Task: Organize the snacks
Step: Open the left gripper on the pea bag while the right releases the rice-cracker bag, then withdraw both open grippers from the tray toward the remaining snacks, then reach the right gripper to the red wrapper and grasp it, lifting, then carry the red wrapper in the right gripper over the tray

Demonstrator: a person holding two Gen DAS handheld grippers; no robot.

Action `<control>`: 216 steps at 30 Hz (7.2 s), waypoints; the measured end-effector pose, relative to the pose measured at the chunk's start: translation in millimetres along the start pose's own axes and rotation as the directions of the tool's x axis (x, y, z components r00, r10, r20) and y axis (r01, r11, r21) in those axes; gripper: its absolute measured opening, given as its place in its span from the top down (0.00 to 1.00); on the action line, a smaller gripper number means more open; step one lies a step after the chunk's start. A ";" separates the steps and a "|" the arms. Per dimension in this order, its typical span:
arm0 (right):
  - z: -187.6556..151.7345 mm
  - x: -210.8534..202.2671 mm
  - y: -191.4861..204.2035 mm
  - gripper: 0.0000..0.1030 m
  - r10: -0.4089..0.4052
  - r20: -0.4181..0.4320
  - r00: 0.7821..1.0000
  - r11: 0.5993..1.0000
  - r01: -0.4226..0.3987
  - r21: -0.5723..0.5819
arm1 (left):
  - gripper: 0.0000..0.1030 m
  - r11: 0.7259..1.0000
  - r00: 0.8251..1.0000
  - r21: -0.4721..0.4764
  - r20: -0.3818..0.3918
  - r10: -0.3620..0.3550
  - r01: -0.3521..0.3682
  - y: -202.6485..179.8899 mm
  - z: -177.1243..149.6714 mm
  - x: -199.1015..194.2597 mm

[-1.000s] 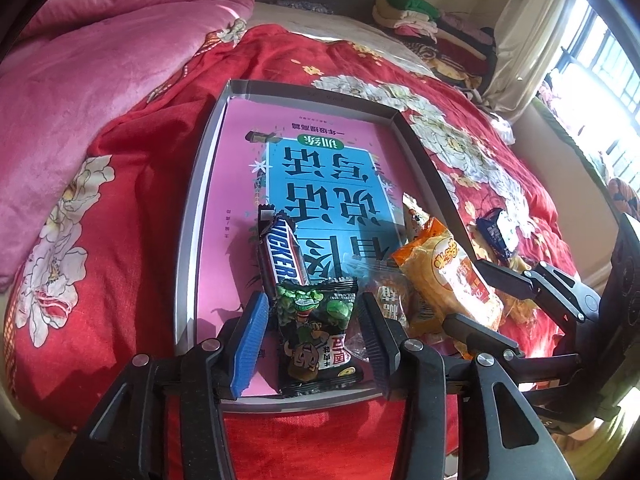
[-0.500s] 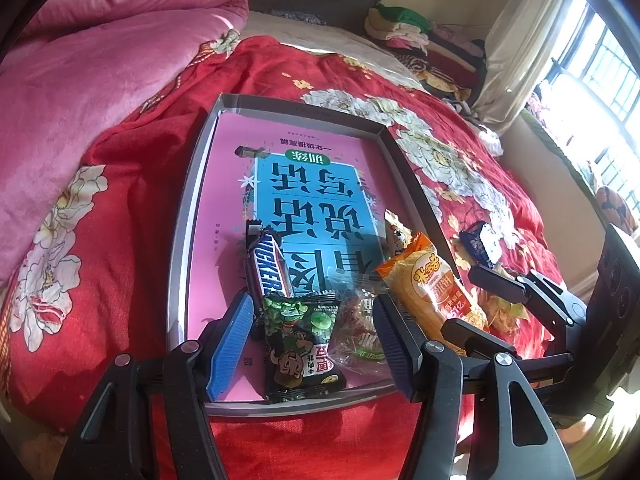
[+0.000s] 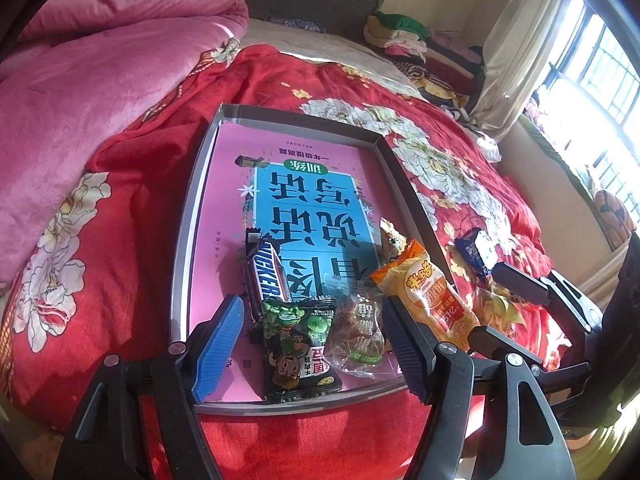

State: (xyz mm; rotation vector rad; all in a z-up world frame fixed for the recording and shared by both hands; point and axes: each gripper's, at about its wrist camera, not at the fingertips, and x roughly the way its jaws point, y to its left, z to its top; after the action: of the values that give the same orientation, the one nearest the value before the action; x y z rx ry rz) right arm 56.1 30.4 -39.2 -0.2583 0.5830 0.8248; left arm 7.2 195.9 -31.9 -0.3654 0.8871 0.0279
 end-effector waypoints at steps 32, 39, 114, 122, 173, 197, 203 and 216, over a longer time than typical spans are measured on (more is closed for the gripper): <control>-2.4 -89.9 -74.9 0.29 -0.186 0.159 0.970 0.969 0.154 0.193 | 0.25 0.990 0.992 0.058 0.021 -0.127 0.126 -83.9 -7.7 -27.2; -10.5 -108.1 -104.0 0.29 -0.255 0.170 0.952 0.942 0.205 0.265 | 0.25 0.986 0.990 0.098 0.009 -0.140 0.138 -103.2 -10.6 -28.3; -68.2 -28.5 -152.2 0.29 -0.314 -0.197 0.929 0.931 0.342 0.126 | 0.25 0.934 0.962 0.287 -0.228 -0.147 0.211 -198.4 -45.4 62.6; -68.3 -24.2 -172.4 0.29 -0.293 -0.200 0.935 0.928 0.329 0.175 | 0.25 0.927 0.958 0.308 -0.254 -0.136 0.214 -209.6 -45.0 81.6; -68.2 -42.3 -213.3 0.79 -0.098 -0.031 0.995 0.896 0.101 0.433 | 0.48 0.917 0.971 0.350 -0.203 -0.128 0.194 -214.1 -40.4 74.5; -47.5 -63.0 -156.3 0.79 -0.037 0.035 0.999 0.937 0.022 0.347 | 0.48 0.971 0.993 0.211 -0.039 -0.109 0.115 -144.6 -4.5 15.1; -42.4 -61.2 -141.5 0.79 -0.003 0.042 0.999 0.943 -0.011 0.334 | 0.48 0.982 0.996 0.167 -0.001 -0.088 0.087 -121.8 3.3 3.7; -35.4 -55.5 -117.7 0.79 0.057 0.045 0.997 0.945 -0.068 0.319 | 0.48 0.996 0.998 0.088 0.055 -0.041 0.036 -80.4 9.0 -19.0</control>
State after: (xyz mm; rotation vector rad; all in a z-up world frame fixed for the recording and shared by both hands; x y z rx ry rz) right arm 101.3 -96.6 -36.4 0.0728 0.6848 0.7808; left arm 15.9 125.9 11.9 -0.2993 0.8222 -0.0353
